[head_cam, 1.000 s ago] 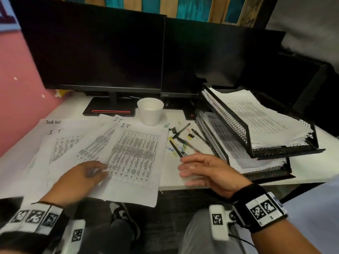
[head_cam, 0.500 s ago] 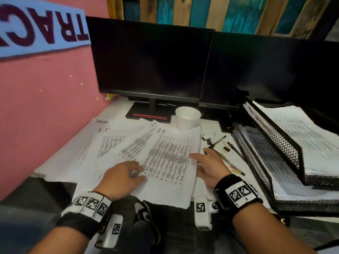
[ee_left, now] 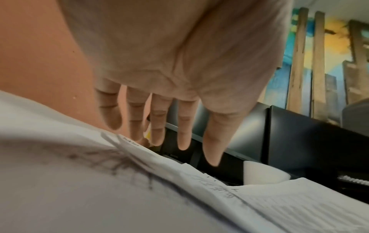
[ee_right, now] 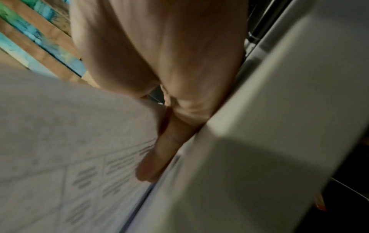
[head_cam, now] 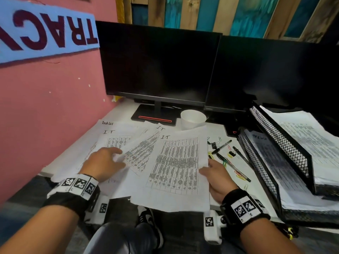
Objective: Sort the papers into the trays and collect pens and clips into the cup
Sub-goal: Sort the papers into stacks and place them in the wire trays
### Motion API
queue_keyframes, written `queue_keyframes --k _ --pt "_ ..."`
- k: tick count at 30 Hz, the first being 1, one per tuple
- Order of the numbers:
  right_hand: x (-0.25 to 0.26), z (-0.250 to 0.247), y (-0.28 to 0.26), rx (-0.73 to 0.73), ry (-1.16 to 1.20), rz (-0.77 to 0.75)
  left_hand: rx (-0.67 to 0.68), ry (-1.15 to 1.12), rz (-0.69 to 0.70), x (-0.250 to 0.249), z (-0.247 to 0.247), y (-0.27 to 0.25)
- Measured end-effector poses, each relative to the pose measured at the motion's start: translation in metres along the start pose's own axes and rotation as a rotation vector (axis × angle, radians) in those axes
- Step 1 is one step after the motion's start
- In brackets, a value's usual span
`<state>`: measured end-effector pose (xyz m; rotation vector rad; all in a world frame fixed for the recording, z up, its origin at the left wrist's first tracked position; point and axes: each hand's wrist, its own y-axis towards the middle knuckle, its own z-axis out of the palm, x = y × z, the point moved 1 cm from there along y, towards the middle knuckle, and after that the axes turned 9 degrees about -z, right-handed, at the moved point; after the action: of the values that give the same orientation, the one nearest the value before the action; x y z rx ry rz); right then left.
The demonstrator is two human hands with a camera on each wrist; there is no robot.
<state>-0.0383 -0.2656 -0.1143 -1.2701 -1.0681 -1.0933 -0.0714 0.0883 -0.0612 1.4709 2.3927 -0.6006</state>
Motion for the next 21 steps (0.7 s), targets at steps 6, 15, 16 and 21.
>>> queue_keyframes --k 6,15,16,21 --pt "-0.004 -0.003 -0.003 0.033 -0.027 -0.038 0.037 0.12 -0.027 0.004 0.001 0.004" --pt "-0.008 -0.001 0.0 0.028 -0.076 -0.055 -0.178 -0.234 -0.038 0.019 -0.012 0.009" --pt "-0.008 -0.002 0.0 0.024 -0.062 -0.045 -0.217 -0.326 -0.048 0.025 -0.017 0.009" --pt "-0.008 -0.001 -0.001 0.026 -0.048 -0.033 -0.287 -0.663 -0.098 0.049 -0.033 0.0"
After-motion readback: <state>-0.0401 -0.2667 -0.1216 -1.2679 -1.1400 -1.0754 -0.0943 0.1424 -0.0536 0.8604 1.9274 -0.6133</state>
